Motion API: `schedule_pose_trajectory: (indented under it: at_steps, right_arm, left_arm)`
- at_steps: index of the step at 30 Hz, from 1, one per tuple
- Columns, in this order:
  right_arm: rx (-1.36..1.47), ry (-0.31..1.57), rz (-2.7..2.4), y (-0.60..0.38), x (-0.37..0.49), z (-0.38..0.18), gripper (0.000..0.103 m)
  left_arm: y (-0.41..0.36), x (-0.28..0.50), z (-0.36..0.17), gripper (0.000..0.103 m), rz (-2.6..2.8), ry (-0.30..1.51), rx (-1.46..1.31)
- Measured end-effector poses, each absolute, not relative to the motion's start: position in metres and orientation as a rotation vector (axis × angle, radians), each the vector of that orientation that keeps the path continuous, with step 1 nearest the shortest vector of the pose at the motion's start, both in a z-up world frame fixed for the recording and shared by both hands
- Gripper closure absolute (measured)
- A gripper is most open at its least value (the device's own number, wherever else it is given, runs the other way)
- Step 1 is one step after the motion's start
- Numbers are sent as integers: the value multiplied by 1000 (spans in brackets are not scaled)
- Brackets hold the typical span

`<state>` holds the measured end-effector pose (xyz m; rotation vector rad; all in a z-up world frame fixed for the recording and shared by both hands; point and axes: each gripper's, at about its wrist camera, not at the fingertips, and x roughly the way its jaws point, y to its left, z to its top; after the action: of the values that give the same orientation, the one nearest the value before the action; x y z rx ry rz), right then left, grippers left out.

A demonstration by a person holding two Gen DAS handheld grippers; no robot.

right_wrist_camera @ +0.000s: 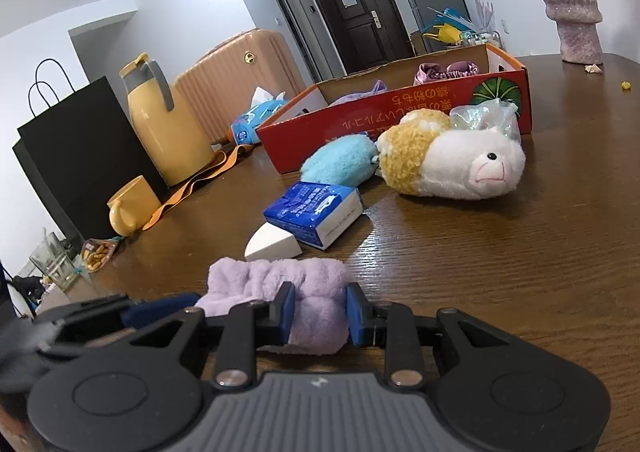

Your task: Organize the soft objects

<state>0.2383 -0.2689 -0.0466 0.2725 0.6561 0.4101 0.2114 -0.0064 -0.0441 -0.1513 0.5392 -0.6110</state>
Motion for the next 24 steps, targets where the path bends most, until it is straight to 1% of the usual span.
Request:
schedule_pose_trajectory:
  at_steps: [2, 5, 7, 8, 9, 12, 13, 15, 16, 18, 21, 24]
  right_arm:
    - [265, 654, 411, -268, 238, -48, 76]
    - [258, 650, 409, -266, 238, -49, 76]
    - [240, 647, 407, -265, 236, -49, 75]
    - [235, 645, 406, -264, 235, -49, 75]
    - [233, 644, 405, -264, 234, -50, 75]
    - [246, 642, 403, -264, 235, -52, 73]
    - [247, 643, 405, -264, 236, -52, 73]
    - [249, 646, 405, -264, 237, -52, 74]
    - [254, 646, 408, -264, 237, -51, 77]
    - [272, 636, 405, -265, 236, -47, 78]
    - [309, 585, 412, -272, 239, -31, 79]
    - [283, 514, 412, -276, 257, -2, 79]
  left_arm:
    - [-2, 221, -42, 45, -579, 565, -219]
    - [-7, 236, -46, 55, -514, 623, -202]
    - [-7, 243, -50, 58, -496, 650, -219]
    - [-6, 245, -52, 64, -496, 657, -243]
    - [-4, 247, -53, 72, -504, 661, -264]
    - [-4, 249, -56, 80, -509, 665, -298]
    - [-4, 249, -57, 81, -511, 666, -302]
    - [-3, 250, -56, 85, -518, 669, -320]
    - [-2, 249, -55, 86, -524, 665, -326]
    - [-3, 247, -48, 87, -541, 646, -336]
    - [-5, 253, -28, 87, -568, 596, -338]
    - [-10, 285, 4, 87, -599, 555, -343]
